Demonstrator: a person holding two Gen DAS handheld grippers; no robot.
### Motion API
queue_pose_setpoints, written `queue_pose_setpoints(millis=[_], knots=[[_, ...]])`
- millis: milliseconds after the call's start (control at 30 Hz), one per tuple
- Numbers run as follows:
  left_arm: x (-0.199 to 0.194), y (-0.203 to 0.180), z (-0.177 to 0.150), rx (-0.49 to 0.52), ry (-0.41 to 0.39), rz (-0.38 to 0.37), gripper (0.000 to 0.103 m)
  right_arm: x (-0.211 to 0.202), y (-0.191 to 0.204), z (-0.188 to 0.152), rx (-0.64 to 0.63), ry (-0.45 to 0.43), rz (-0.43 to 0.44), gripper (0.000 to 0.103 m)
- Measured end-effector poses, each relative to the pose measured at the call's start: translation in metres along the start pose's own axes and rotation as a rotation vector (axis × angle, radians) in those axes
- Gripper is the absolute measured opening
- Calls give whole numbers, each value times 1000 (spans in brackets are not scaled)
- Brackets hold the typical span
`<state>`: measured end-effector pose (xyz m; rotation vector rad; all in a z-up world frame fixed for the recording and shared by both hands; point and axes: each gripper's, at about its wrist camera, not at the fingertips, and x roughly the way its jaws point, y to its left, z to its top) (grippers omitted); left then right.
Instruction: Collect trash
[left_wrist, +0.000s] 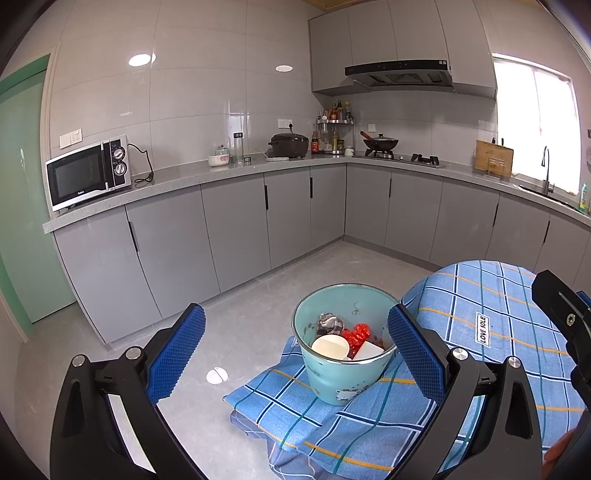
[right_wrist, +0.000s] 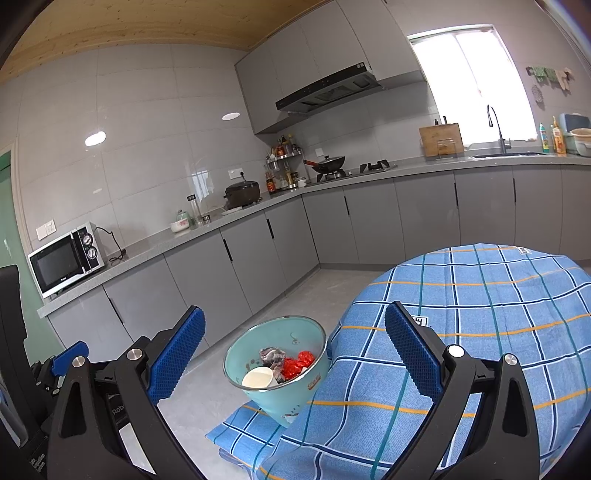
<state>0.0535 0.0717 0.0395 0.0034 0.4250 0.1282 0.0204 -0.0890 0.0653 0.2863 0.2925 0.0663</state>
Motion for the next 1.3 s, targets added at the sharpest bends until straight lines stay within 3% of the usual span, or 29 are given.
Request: queue_pose_setpoints(millis=[400, 767, 1067, 1300], knots=[[-1, 0, 2, 11, -9, 31, 97, -2, 0, 0, 7, -4, -7, 98], [2, 2, 3, -13, 19, -7, 97, -2, -2, 0, 11, -3, -5, 98], [0, -3, 3, 10, 7, 25, 97, -1, -3, -1, 14, 1, -7, 98], [2, -2, 6, 0, 15, 9, 97, 0, -6, 0, 19, 2, -10, 98]])
